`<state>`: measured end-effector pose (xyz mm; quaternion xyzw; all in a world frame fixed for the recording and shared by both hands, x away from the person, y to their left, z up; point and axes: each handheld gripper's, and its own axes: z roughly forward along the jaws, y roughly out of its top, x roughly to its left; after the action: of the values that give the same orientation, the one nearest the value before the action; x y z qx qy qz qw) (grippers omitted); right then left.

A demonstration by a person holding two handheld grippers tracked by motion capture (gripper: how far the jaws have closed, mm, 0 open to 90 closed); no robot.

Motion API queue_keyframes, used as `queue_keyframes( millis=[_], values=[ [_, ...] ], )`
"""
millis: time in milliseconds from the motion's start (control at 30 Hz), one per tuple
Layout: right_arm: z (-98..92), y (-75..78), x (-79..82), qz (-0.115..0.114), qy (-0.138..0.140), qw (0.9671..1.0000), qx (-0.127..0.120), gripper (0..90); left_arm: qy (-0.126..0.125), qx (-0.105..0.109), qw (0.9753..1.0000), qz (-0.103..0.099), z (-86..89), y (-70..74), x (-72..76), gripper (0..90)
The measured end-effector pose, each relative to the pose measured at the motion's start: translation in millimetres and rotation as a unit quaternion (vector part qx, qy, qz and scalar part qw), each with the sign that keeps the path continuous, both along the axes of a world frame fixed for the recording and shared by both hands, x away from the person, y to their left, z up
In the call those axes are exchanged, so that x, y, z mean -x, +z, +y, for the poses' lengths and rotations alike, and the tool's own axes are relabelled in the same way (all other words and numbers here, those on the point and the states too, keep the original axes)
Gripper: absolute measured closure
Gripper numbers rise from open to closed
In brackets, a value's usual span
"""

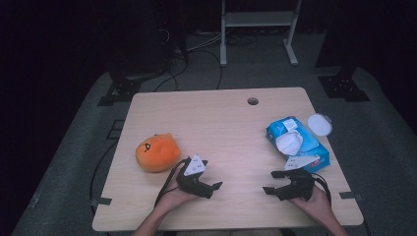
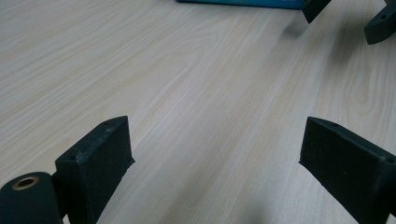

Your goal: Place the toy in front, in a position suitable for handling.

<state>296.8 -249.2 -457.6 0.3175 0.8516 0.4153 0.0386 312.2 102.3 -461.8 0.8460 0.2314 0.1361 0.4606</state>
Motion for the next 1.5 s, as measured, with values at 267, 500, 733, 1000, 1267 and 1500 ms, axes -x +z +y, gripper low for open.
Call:
queue_keyframes(
  millis=[267,500,733,1000,1267,1500],
  values=[
    [-4.5,0.5,-1.9,0.004,-0.008,0.9999,-0.01,26.1,0.0,-0.011,0.9998,-0.019,-2.7,11.3,0.1,8.8],
    [-0.4,0.8,-1.6,0.001,-0.003,1.0,-0.005,26.2,-0.001,-0.003,0.9993,-0.039,0.4,29.8,0.7,8.9],
    [7.6,1.0,0.2,0.0,0.007,1.0,0.002,26.2,0.019,0.012,0.998,-0.06,19.8,52.4,-3.3,8.9],
    [7.7,1.3,0.4,0.0,0.006,1.0,0.005,26.2,0.065,0.035,0.9943,-0.077,54.8,72.8,-10.5,9.0],
    [9.6,1.5,2.1,-0.001,0.008,0.9999,0.01,26.2,0.107,0.047,0.9897,-0.083,87.7,83.1,-17.3,9.1],
    [9.2,1.5,2.3,-0.001,0.009,0.9999,0.01,26.2,0.147,0.049,0.9843,-0.084,115.8,83.2,-23.0,9.1]
  ],
)
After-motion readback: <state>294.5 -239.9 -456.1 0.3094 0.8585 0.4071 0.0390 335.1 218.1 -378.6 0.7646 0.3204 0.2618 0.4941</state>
